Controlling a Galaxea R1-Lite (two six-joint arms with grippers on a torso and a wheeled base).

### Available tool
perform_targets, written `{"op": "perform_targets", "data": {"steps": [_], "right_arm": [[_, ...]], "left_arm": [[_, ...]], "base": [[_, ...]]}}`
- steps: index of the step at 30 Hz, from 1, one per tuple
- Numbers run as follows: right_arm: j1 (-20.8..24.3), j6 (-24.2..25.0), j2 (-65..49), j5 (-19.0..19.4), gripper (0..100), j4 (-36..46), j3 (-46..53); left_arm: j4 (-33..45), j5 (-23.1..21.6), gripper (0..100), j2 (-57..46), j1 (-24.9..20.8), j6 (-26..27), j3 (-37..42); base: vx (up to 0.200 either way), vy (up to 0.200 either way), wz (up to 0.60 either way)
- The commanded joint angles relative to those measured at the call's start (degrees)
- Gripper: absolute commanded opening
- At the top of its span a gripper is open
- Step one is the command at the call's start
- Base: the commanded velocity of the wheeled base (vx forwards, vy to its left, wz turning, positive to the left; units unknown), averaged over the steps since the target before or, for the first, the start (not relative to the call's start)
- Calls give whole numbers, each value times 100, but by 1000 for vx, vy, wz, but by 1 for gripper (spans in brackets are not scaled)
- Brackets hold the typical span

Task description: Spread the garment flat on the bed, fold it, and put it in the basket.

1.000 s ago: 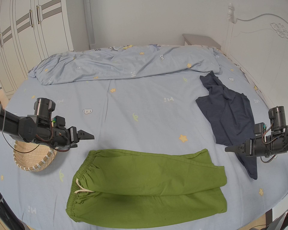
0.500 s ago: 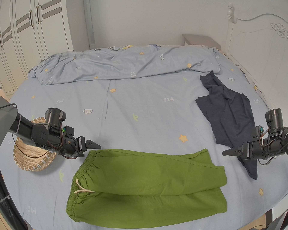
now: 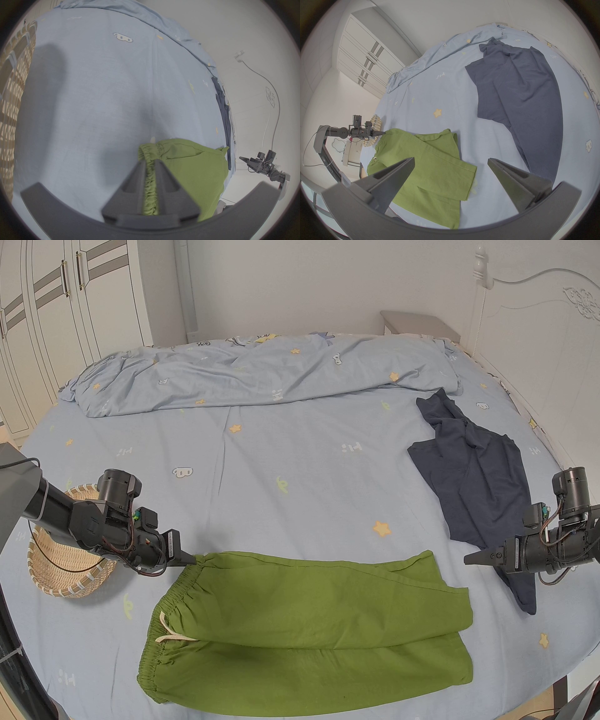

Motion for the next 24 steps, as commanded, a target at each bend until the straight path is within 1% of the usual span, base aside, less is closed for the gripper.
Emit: {"op": "perform_targets", "data": {"steps": [1, 5, 11, 13, 16, 17, 22, 24], "right_arm": [[-10, 0, -3, 3, 100, -2, -2], [-10, 0, -12, -5, 100, -2, -2], [-45, 53, 49, 3, 100, -2, -11], [-186, 61, 269, 12, 100, -2, -46], [-194, 61, 278, 12, 100, -2, -55], [-309, 61, 594, 74, 100, -11, -63], [-221, 44, 840, 83, 100, -54, 7], [-63, 26, 955, 83, 100, -142, 95]], "left_arm": [[2, -3, 0, -46, -5, 1, 25], [11, 6, 0, -143, 3, -8, 52], [11, 6, 0, -574, 162, -16, 192], [11, 6, 0, -793, 258, 10, 324], [11, -3, 0, -802, 258, 10, 333], [2, -3, 0, -820, 223, 28, 430], [2, 6, 0, -785, 179, 28, 438], [-15, -3, 0, -785, 188, 28, 430]], "base": [[0, 0, 0], [0, 0, 0], [0, 0, 0], [0, 0, 0], [0, 0, 0], [0, 0, 0], [0, 0, 0], [0, 0, 0]]}}
